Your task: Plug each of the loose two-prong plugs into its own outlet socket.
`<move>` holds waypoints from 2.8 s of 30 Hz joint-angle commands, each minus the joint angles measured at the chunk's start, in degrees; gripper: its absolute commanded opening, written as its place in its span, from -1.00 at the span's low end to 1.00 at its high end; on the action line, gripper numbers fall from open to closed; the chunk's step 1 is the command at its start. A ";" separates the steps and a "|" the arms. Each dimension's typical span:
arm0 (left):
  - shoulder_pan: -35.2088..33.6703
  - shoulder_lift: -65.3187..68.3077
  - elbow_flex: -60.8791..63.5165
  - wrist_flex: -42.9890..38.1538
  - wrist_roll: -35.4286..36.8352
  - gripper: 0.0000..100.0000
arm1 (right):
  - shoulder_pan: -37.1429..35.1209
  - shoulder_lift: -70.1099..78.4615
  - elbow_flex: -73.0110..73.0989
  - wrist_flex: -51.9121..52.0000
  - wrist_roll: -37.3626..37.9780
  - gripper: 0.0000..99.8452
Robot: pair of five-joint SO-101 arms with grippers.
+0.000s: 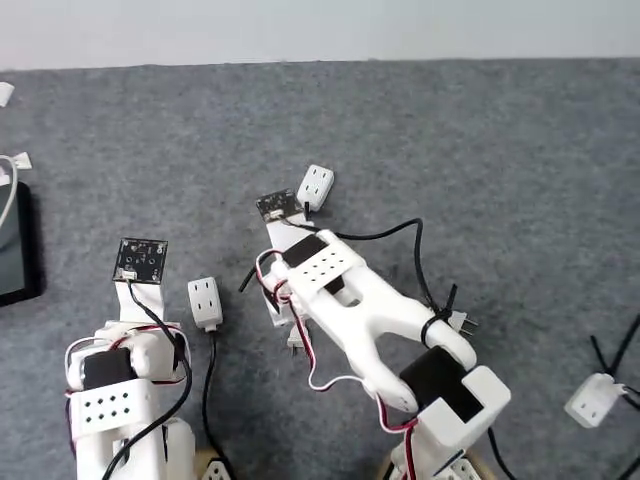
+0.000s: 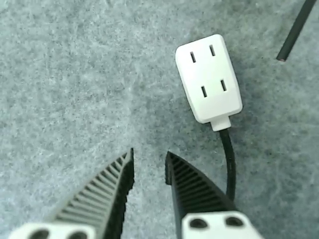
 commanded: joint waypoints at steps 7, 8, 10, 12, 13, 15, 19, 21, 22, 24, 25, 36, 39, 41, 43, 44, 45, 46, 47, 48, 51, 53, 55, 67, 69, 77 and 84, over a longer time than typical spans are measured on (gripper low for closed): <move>-0.09 -0.79 -1.98 -1.49 -0.70 -0.94 | 0.48 4.35 -3.78 -0.84 -0.53 -0.83; -0.09 -0.79 -1.98 -1.49 -0.70 -0.94 | 0.40 4.97 -4.57 -0.48 -0.53 -0.83; -0.18 -0.79 -1.98 -1.49 -0.70 -0.94 | 0.48 5.67 -5.19 -0.40 -0.62 -0.83; -0.18 -0.79 -1.98 -1.49 -0.70 -0.94 | 0.57 5.76 -5.27 -0.40 -1.32 -0.83; -0.18 -0.79 -1.98 -1.49 -0.70 -0.94 | 0.57 5.85 -5.27 -0.31 -1.58 -0.82; -0.18 -0.79 -1.98 -1.49 -0.70 -0.94 | 0.57 5.93 -5.27 -0.31 -1.58 -0.82; -0.18 -0.88 -1.98 -1.49 -0.70 -0.94 | 0.40 6.02 -5.27 -0.22 -1.58 -0.83; -0.18 -0.97 -1.98 -1.49 -0.79 -0.94 | 0.40 6.02 -5.27 -0.22 -1.49 -0.83; -0.18 -0.97 -1.98 -1.49 -0.79 -0.94 | 0.40 6.11 -5.27 -0.22 -1.49 -0.83; -0.26 -0.97 -1.98 -1.49 -1.76 -0.94 | 0.40 6.11 -5.27 -0.22 -1.41 -0.83; -0.26 -0.97 -1.89 -1.49 -2.11 -0.94 | 0.40 6.20 -5.27 -0.22 -1.32 -0.83; -0.26 -0.79 -1.89 -1.49 -2.29 -0.94 | 0.31 6.29 -5.36 -0.22 0.62 -0.82; -0.26 -0.79 -1.89 -1.49 -2.29 -0.94 | 0.31 8.04 -7.12 1.27 0.70 -0.83; -0.26 -0.70 -1.89 -1.49 -2.29 -0.94 | 0.48 11.03 -10.64 4.53 0.62 -0.87; -0.26 -0.70 -1.89 -1.49 -2.29 -0.94 | 0.66 14.46 -14.68 7.60 0.62 -1.00; -0.18 -0.70 -1.89 -1.49 -2.29 -0.94 | 0.66 16.04 -16.62 9.27 0.62 -0.98; -0.09 -0.70 -1.89 -1.49 -2.29 -0.94 | 0.66 17.19 -18.11 10.68 0.53 -0.98; -0.09 -0.70 -1.89 -1.49 -2.29 -0.94 | 0.66 17.98 -18.99 11.65 0.44 -0.99; -0.09 -0.70 -1.89 -1.41 -2.29 -0.94 | 0.66 18.07 -19.25 11.91 0.44 -0.98; 0.00 -0.70 -1.89 -1.41 -2.29 -0.94 | 0.66 17.71 -18.90 11.91 0.44 -0.98; 0.00 -0.70 -1.89 -1.32 -2.29 -0.94 | 0.66 15.60 -17.67 11.82 0.44 -0.98; 0.00 -0.62 -1.89 -1.32 -2.20 -0.94 | 0.66 12.88 -16.70 12.00 0.53 -0.98; 0.09 -0.62 -1.89 -1.32 -2.20 -0.94 | 0.75 8.66 -15.38 12.18 0.53 -0.98; 5.36 18.37 -6.20 -4.57 -2.46 -0.95 | 0.66 -24.57 1.14 4.44 5.54 -0.98; 5.36 25.58 -9.36 -4.92 -2.73 -0.95 | 0.66 -28.44 1.85 4.62 7.47 -0.98; 5.89 35.52 -15.08 -1.85 -11.08 -0.98 | -6.11 -31.52 1.93 4.62 10.37 -0.98; 9.41 32.35 -12.79 -0.26 -15.30 -0.98 | -9.54 -25.27 1.85 2.68 10.02 -0.98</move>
